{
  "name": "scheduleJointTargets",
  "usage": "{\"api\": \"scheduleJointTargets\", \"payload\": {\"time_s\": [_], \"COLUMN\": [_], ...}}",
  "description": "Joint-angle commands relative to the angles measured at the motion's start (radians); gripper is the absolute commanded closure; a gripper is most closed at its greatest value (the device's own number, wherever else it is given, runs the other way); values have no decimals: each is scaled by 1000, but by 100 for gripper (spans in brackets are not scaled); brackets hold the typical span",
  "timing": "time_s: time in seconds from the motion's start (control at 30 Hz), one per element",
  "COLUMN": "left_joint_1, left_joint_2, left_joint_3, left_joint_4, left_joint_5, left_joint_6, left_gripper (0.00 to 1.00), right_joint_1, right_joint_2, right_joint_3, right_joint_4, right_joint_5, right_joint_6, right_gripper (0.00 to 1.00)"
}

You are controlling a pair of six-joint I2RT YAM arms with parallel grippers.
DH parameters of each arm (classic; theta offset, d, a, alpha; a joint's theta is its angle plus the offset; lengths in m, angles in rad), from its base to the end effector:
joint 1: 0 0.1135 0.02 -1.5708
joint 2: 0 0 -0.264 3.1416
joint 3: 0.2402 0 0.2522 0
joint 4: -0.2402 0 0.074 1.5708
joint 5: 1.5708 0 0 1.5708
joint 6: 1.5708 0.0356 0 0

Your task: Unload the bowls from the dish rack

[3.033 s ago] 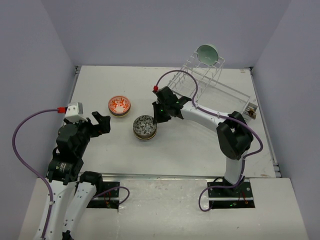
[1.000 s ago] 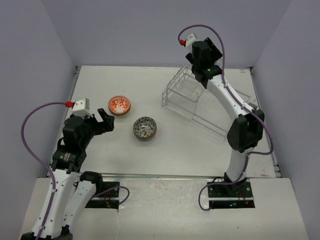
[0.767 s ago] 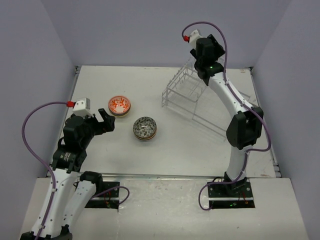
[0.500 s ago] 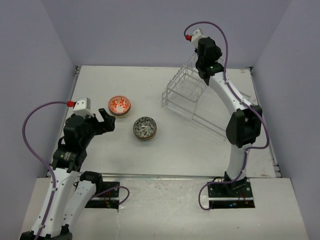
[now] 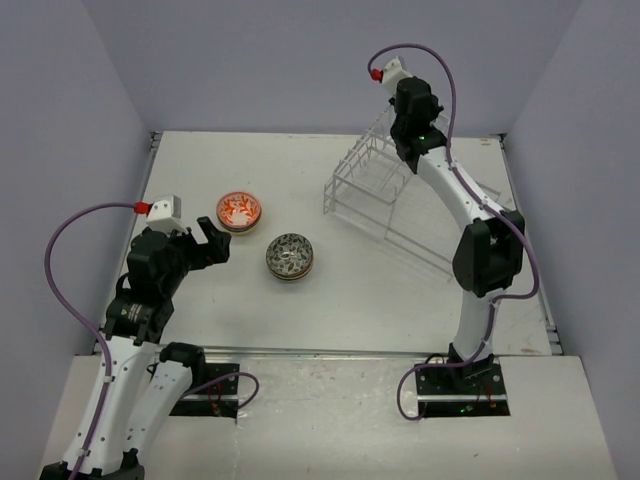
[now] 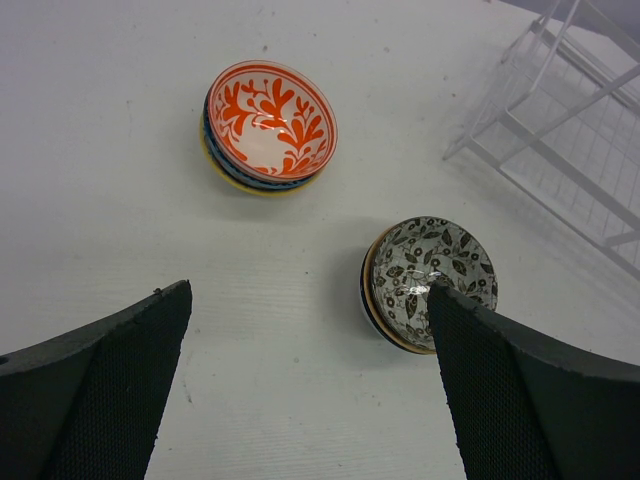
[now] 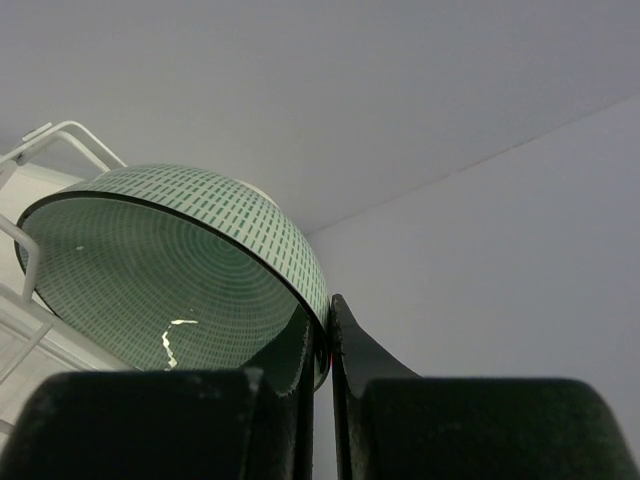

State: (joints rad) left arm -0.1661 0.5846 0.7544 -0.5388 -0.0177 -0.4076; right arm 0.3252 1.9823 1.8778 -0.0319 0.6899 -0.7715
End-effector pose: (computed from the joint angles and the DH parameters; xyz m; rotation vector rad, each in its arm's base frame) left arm 0.1316 -0.0214 0.3202 -0.2475 1.9413 -0.3629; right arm 0.4583 0.1306 0.3758 -0.4267 1.7092 -0.9135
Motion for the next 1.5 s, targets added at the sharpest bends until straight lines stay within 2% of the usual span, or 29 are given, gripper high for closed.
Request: {"api": "scheduleJointTargets", "payload": {"time_s": [0.0, 0.47, 0.6, 0.63, 0.7, 0.73, 0.77, 0.83, 0.87, 0.97, 1.23, 1.37, 1.47], "left_joint_1": [-6, -6, -6, -6, -6, -4, -4, -6, -7, -7, -7, -6, -7], "left_joint_2": [-5, -16, -15, -16, -17, -19, -26, -41, -66, -117, -109, -112, -117], "left_joint_3": [-6, -6, -4, -4, -3, -1, 0, 14, 25, 52, 181, 212, 194], "left_joint_4": [43, 42, 42, 40, 39, 37, 34, 16, 7, 2, -38, -55, -53], "left_joint_5": [13, 4, 1, -2, -5, -8, -10, -4, 11, 82, 229, 223, 188], "left_joint_6": [16, 12, 12, 10, 10, 9, 9, 7, 6, -11, -46, -16, 7], "left_gripper": [0, 0, 0, 0, 0, 0, 0, 0, 0, 0, 0, 0, 0], "right_joint_1": [6, 25, 46, 51, 75, 83, 95, 110, 132, 225, 442, 474, 494], "right_joint_2": [-79, -236, -290, -303, -354, -373, -391, -468, -502, -626, -666, -622, -529], "right_joint_3": [-17, -40, -13, -3, 26, 41, 72, 63, -9, -203, -471, -508, -462], "right_joint_4": [69, 142, 55, 32, -127, -196, -352, -452, -477, -451, -508, -523, -597], "right_joint_5": [16, 71, 62, 39, -6, -88, -157, -290, -419, -518, -555, -653, -733], "right_joint_6": [-2, -26, 76, 110, 268, 341, 515, 692, 839, 999, 1287, 1348, 1358], "right_gripper": [100, 100, 100, 100, 100, 100, 100, 100, 100, 100, 100, 100, 100]}}
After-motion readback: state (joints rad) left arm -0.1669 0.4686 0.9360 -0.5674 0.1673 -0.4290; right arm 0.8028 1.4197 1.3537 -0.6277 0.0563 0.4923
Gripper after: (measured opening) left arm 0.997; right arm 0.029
